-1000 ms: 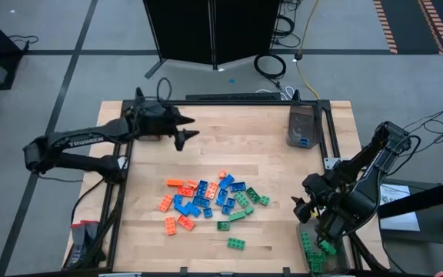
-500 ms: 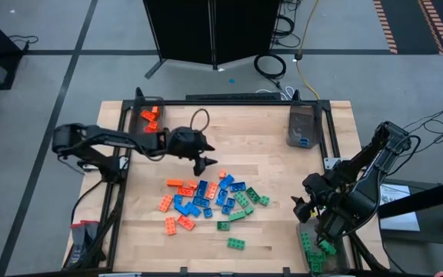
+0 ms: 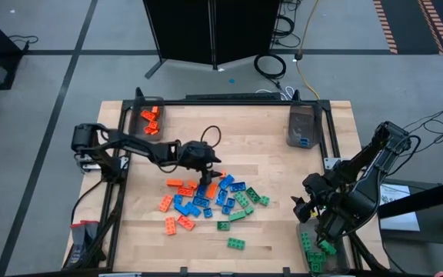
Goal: Sort blocks
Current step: Put the orange game piece into the top left black bin
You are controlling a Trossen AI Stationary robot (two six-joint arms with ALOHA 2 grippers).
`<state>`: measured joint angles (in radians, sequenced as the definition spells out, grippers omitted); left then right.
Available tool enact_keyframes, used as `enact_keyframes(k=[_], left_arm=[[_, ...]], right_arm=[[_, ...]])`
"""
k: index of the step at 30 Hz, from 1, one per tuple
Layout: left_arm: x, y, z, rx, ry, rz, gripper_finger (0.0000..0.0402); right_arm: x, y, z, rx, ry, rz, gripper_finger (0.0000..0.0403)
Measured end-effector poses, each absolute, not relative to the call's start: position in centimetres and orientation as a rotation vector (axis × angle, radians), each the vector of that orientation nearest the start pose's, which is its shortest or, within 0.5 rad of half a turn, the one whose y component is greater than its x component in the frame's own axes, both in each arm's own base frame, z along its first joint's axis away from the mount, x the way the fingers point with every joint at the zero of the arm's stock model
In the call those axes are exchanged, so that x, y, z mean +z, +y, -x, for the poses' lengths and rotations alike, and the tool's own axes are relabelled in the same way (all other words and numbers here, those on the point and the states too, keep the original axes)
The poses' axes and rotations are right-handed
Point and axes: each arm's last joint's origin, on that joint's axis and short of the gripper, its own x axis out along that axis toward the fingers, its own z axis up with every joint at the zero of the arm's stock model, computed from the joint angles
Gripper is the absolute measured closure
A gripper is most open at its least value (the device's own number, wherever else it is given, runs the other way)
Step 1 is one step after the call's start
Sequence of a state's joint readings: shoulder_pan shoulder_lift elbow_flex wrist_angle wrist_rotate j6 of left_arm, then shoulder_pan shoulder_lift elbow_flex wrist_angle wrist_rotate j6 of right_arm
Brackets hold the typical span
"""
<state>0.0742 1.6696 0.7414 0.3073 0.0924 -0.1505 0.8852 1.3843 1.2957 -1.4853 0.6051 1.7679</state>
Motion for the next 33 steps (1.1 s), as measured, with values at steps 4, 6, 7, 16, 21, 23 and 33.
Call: enact_keyframes(k=[4, 6, 7, 16, 21, 23, 33], left_arm=[[14.1, 1.6, -32.0, 0.036, 0.649, 0.18, 0.0125], [13.7, 1.4, -32.1, 0.041, 0.657, 0.157, 0.0125], [13.5, 1.4, -32.2, 0.042, 0.661, 0.146, 0.0125], [12.0, 1.4, -32.8, 0.052, 0.659, 0.135, 0.0125], [10.7, 1.4, -33.2, 0.045, 0.674, 0.14, 0.0125], [10.4, 1.4, -33.4, 0.033, 0.681, 0.144, 0.0127], [10.3, 1.5, -34.4, 0.021, 0.687, 0.153, 0.0241]], right_arm=[[30.9, 16.0, -15.2, -0.726, 0.866, -0.504, 0.0103], [30.9, 16.0, -15.2, -0.726, 0.867, -0.504, 0.0103], [30.9, 16.0, -15.2, -0.725, 0.867, -0.504, 0.0103], [30.9, 16.0, -15.2, -0.725, 0.868, -0.506, 0.0103], [30.9, 16.0, -15.2, -0.724, 0.869, -0.509, 0.0103], [30.9, 16.0, -15.2, -0.723, 0.869, -0.51, 0.0103], [30.9, 16.1, -15.3, -0.716, 0.869, -0.523, 0.0103]])
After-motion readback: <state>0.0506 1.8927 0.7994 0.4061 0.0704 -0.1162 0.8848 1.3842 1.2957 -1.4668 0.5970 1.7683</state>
